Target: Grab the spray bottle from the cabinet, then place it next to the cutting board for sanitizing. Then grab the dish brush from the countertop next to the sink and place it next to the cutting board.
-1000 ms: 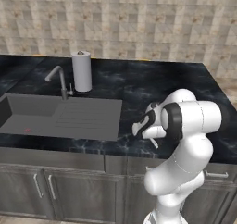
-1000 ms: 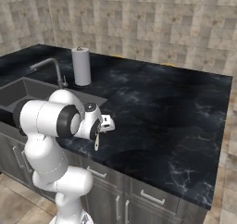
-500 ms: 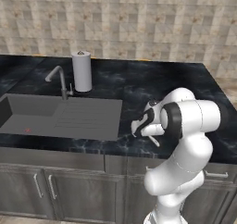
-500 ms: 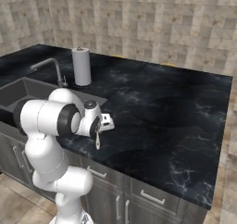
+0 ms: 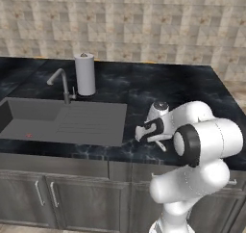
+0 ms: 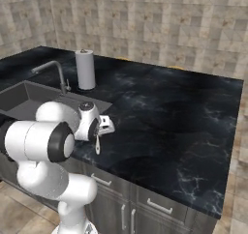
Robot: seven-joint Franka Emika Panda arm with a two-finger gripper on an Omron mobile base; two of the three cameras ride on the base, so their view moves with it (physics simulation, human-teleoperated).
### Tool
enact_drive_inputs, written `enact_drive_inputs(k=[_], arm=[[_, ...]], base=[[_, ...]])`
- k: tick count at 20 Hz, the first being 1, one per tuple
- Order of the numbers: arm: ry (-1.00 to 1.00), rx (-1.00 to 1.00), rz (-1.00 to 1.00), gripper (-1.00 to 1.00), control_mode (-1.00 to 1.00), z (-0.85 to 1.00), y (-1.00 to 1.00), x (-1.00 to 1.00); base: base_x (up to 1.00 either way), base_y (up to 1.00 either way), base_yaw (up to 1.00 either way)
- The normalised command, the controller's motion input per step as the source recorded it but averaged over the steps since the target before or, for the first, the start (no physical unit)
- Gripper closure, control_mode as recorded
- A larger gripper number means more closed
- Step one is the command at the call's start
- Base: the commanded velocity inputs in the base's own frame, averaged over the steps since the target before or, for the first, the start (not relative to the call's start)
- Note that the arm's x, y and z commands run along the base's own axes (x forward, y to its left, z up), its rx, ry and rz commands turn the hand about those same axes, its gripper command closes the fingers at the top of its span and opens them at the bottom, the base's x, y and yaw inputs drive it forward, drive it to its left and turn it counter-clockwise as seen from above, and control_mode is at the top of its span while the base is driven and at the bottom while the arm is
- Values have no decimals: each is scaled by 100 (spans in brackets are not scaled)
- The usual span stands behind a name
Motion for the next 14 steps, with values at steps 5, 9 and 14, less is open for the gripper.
enact_drive_inputs(k=[5,9,14], arm=[[-11,0,-1,100,-100,99,0,-37],[-19,0,0,100,-100,100,0,-42],[-44,0,0,100,-100,100,0,-70]], base=[[0,0,0],[0,0,0],[0,0,0]])
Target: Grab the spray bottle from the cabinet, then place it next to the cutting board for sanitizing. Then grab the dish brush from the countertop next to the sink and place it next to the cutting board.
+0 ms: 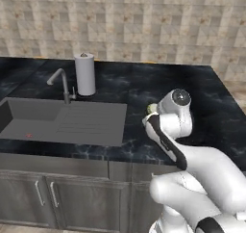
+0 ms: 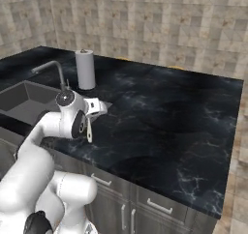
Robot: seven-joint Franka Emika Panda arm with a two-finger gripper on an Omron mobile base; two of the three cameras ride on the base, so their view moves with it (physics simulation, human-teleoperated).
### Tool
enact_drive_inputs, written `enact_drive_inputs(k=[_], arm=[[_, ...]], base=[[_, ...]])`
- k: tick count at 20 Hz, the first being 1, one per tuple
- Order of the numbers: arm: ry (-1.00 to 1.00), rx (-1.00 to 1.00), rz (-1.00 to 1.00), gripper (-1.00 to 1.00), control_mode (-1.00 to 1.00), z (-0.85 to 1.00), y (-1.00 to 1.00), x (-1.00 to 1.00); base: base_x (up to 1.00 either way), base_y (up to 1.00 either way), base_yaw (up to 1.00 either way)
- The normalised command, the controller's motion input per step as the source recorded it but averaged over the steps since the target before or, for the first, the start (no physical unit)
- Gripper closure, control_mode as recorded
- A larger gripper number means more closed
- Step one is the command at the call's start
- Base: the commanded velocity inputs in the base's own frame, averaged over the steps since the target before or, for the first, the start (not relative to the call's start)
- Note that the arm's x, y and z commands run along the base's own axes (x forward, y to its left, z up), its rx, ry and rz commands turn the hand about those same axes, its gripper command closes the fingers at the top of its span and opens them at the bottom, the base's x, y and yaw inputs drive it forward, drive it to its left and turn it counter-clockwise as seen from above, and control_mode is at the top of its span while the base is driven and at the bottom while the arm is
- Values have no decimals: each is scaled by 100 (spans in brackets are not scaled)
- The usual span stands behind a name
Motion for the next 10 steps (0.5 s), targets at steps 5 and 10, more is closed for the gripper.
enact_drive_inputs(k=[5,10], arm=[[-69,0,4,100,-100,100,-1,-96],[-32,1,4,100,-100,100,-1,-77]], base=[[0,0,0],[0,0,0]])
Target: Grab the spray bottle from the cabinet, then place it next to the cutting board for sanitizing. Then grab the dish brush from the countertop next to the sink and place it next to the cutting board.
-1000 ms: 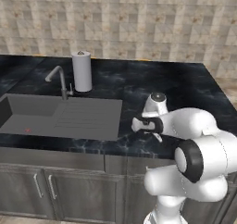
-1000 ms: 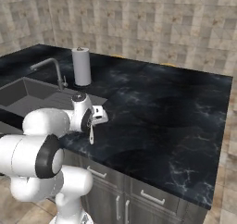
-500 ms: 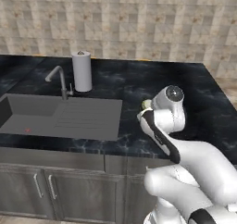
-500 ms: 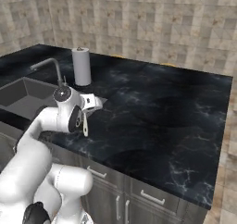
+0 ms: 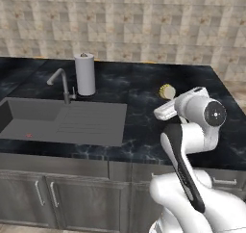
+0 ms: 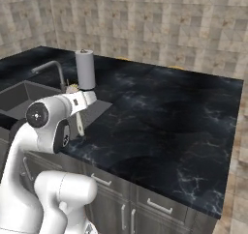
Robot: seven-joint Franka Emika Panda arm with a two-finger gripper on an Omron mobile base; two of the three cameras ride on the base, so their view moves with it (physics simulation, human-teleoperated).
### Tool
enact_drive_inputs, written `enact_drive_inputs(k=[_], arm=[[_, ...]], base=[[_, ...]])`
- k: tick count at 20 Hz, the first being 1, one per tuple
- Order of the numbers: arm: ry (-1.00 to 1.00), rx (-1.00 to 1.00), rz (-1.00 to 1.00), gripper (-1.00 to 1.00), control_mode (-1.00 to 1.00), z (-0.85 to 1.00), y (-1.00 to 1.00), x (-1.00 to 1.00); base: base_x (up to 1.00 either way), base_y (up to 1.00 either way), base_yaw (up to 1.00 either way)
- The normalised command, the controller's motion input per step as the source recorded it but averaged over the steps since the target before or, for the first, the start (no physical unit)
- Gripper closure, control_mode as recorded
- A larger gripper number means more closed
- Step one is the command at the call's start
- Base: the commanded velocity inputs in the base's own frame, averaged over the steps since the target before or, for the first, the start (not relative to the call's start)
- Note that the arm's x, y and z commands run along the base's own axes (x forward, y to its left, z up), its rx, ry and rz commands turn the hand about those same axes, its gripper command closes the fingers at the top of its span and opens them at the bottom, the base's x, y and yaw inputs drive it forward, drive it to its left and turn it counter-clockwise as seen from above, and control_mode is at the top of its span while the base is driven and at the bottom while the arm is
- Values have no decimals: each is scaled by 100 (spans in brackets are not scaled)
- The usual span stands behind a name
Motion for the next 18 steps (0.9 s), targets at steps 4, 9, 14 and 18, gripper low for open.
enact_drive_inputs(k=[4,9,14,18], arm=[[-4,0,0,100,-100,100,-1,-75],[-5,0,0,100,-100,96,0,-84],[-10,-1,0,100,-100,11,0,-97],[-4,0,0,100,-100,0,-11,-100]], base=[[0,0,0],[0,0,0],[0,0,0],[0,0,0]])
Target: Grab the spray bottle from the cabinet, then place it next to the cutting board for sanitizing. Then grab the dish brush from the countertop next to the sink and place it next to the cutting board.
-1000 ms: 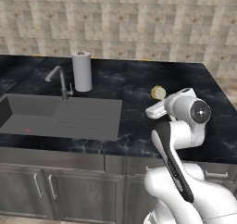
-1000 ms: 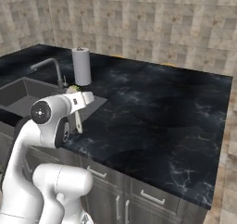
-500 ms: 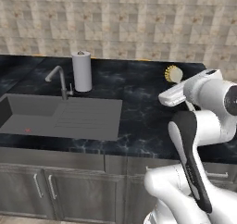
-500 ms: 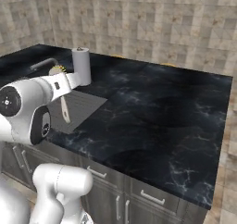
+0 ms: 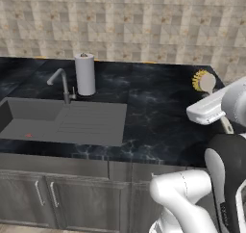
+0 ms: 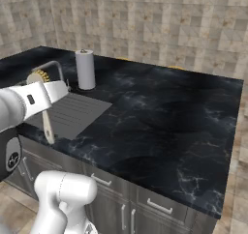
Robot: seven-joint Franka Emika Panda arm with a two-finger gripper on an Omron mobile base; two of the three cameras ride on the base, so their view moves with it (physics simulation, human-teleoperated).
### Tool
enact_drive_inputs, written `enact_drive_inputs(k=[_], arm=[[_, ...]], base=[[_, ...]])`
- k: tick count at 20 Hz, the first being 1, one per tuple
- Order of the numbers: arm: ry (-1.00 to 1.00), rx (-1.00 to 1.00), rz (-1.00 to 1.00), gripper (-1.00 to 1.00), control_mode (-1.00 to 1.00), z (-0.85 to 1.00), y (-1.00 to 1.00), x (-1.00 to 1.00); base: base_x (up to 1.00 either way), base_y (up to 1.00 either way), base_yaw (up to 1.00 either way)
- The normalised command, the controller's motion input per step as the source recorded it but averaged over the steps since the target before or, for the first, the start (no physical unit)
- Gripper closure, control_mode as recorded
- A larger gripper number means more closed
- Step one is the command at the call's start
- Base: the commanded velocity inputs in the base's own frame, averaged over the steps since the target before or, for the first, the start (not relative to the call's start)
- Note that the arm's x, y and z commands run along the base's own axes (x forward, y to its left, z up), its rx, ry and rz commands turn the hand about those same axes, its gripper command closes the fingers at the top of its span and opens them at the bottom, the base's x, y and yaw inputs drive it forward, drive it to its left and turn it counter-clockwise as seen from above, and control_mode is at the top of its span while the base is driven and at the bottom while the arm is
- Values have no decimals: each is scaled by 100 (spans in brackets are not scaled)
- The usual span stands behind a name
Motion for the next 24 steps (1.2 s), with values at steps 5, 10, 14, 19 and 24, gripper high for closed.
enact_drive_inputs(k=[5,10,14,19,24], arm=[[-1,0,-2,100,100,1,-13,-40],[0,0,0,100,100,0,0,0],[0,0,0,100,100,0,0,0],[0,0,0,100,100,0,0,0],[0,0,0,100,100,0,0,0]], base=[[-26,-26,-7],[-23,-43,-36],[-1,-38,-67],[0,-1,-92],[0,0,-99]])
